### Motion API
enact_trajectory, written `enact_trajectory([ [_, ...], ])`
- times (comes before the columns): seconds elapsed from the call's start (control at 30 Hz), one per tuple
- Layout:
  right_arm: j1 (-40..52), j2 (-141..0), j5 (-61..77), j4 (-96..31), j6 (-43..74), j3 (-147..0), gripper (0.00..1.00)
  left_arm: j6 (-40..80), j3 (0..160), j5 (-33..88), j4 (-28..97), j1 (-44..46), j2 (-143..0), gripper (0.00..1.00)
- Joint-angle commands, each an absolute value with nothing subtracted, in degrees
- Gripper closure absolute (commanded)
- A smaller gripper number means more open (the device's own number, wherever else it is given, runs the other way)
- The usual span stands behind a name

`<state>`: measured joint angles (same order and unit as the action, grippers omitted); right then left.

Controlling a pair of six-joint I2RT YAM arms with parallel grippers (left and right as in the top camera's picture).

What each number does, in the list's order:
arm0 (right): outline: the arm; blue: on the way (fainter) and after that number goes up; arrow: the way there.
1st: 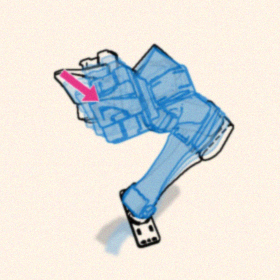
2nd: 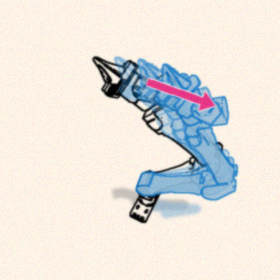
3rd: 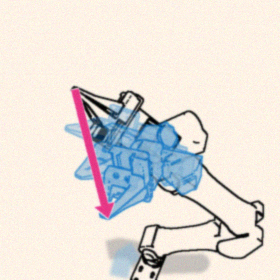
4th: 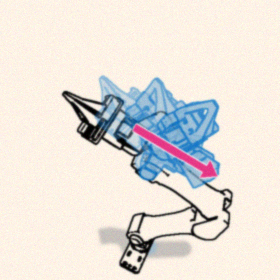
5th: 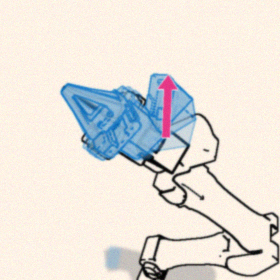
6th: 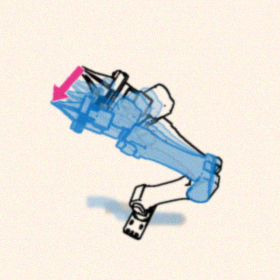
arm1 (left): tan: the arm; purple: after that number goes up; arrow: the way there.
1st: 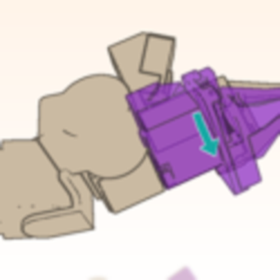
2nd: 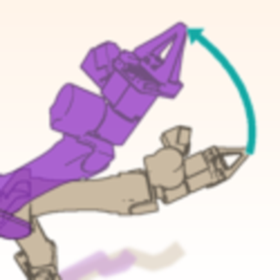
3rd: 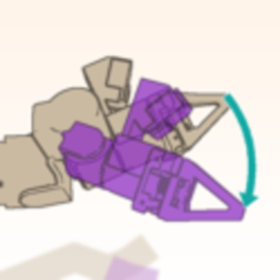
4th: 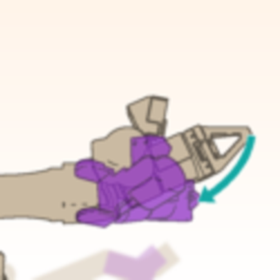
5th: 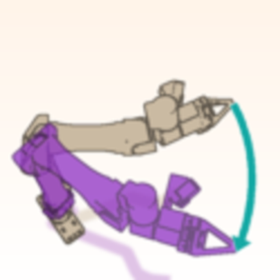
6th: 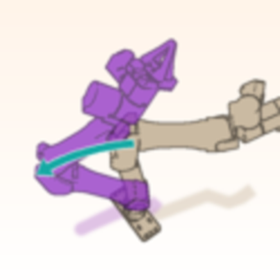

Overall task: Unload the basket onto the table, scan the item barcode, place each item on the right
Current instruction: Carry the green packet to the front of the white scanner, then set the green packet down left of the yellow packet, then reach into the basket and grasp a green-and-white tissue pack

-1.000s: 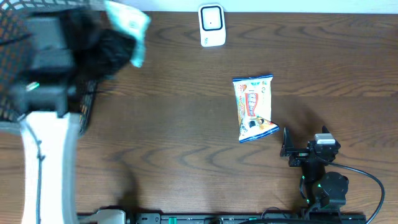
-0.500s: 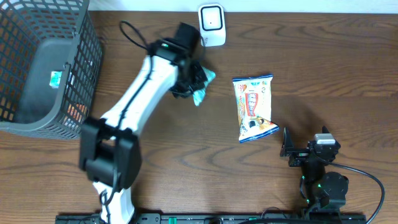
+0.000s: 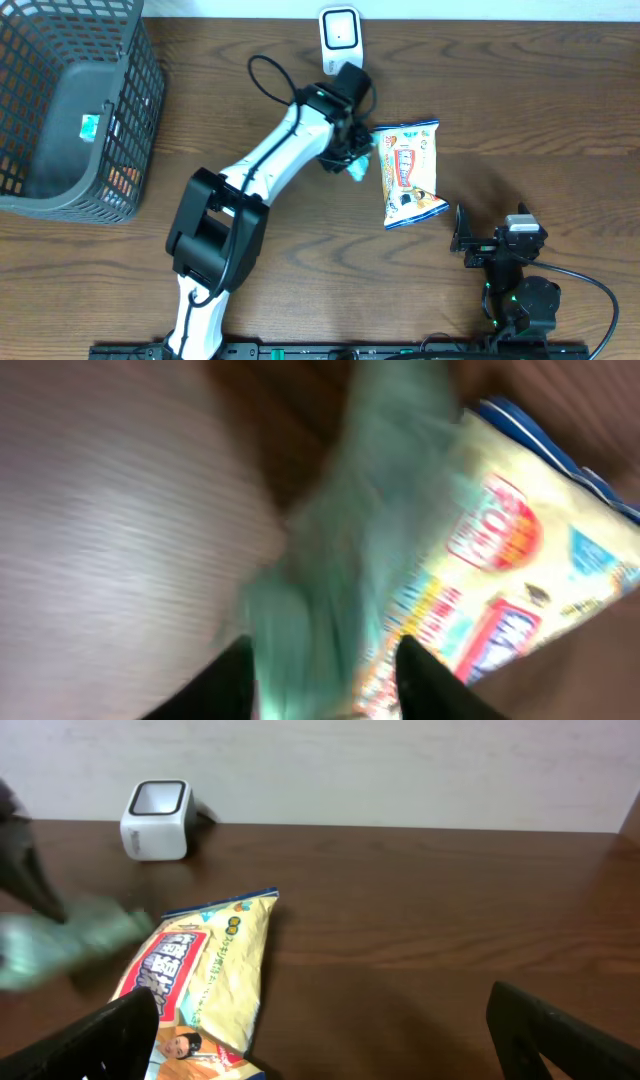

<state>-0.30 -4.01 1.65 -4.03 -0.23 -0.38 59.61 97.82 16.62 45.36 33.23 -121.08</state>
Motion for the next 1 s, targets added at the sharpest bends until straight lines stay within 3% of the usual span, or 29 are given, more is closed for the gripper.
enact_trajectory([
  [0.0, -0.6, -3.8, 1.6, -4.3, 0.4, -0.3, 0.01, 60.3, 97.7, 17.3, 43.6, 34.7, -120.8, 0.40],
  [0.03, -0.6, -3.8, 1.6, -4.3, 0.4, -0.3, 0.01, 60.3, 97.7, 17.3, 43.2, 34.7, -120.8, 0.35],
  [0.13, -0.6, -3.8, 1.6, -4.3, 0.4, -0.3, 0.01, 59.5, 97.9, 17.3, 43.1, 34.1, -120.7, 0.31],
  [0.3, -0.6, -3.8, 1.6, -4.3, 0.4, -0.3, 0.01, 46.5, 100.9, 20.2, 43.5, 31.3, -117.8, 0.25],
  [0.57, -0.6, -3.8, 1.6, -4.3, 0.4, -0.3, 0.01, 27.3, 103.9, 23.9, 42.6, 21.6, -101.1, 0.25],
  [0.77, -0.6, -3.8, 1.6, -4.3, 0.4, -0.3, 0.01, 18.4, 104.0, 7.2, 41.7, 4.8, -85.7, 0.25],
  [0.97, -0.6, -3.8, 1.6, -4.3, 0.4, -0.3, 0.01, 16.5, 103.9, -9.9, 40.4, -14.2, -81.9, 0.25],
])
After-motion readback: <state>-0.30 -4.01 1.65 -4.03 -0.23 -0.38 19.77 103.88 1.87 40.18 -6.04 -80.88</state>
